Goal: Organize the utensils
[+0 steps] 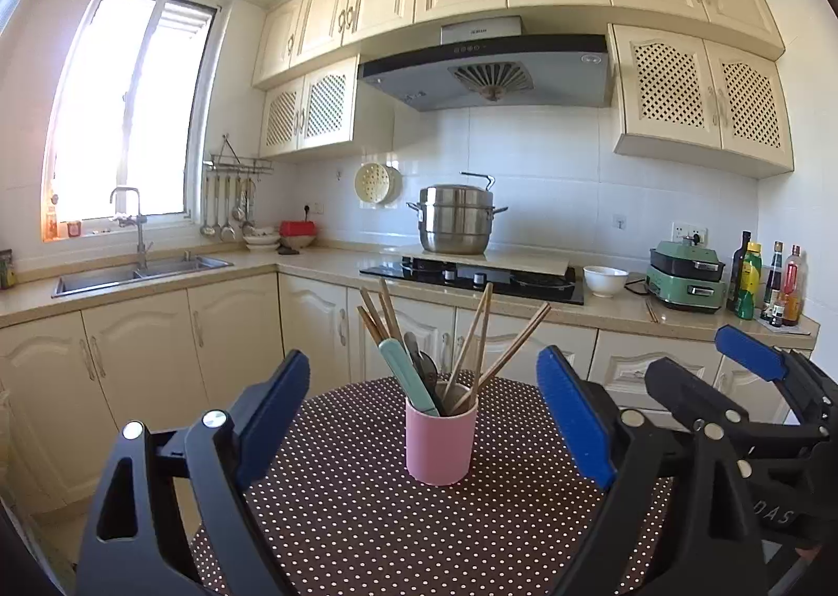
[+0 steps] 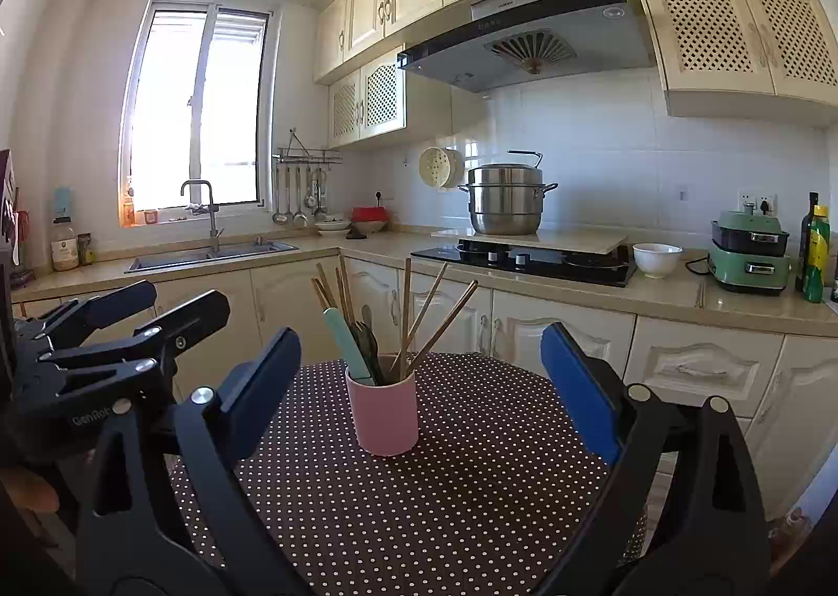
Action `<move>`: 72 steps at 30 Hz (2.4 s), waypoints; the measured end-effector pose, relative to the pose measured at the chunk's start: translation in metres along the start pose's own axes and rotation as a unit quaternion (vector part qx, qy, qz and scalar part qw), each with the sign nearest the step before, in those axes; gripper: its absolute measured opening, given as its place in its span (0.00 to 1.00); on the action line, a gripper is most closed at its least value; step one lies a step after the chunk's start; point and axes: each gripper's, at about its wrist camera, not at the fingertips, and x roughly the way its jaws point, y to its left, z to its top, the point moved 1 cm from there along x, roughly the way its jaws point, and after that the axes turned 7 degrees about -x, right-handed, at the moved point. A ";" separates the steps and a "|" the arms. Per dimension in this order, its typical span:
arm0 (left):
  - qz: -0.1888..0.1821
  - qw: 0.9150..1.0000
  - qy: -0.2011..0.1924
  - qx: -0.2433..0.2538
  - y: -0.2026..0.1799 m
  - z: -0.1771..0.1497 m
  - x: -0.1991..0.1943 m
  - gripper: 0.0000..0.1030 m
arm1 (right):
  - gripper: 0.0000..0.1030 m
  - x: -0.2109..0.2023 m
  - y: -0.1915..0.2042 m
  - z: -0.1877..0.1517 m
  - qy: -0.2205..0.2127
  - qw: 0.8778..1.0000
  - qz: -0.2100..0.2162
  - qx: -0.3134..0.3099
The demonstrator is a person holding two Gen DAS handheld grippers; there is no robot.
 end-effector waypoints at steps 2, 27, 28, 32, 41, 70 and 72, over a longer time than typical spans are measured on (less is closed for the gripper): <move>0.004 1.000 -0.006 0.004 -0.002 0.001 -0.006 0.84 | 0.90 -0.003 0.000 0.001 0.003 1.000 0.001 0.001; 0.004 1.000 -0.020 0.011 -0.011 0.012 -0.015 0.84 | 0.91 -0.012 -0.003 0.007 0.010 1.000 -0.010 0.001; 0.004 1.000 -0.019 0.012 -0.011 0.012 -0.015 0.84 | 0.91 -0.013 -0.003 0.007 0.011 1.000 -0.010 0.002; 0.006 1.000 -0.022 0.014 -0.012 0.013 -0.015 0.84 | 0.91 -0.013 -0.003 0.008 0.011 1.000 -0.009 0.003; 0.008 1.000 -0.020 0.013 -0.012 0.012 -0.016 0.84 | 0.92 -0.011 -0.003 0.008 0.015 1.000 -0.009 0.006; 0.010 1.000 -0.018 0.014 -0.010 0.011 -0.016 0.84 | 0.92 -0.009 -0.003 0.006 0.021 1.000 -0.006 0.011; 0.010 1.000 -0.019 0.014 -0.010 0.011 -0.016 0.84 | 0.92 -0.009 -0.003 0.006 0.022 1.000 -0.006 0.012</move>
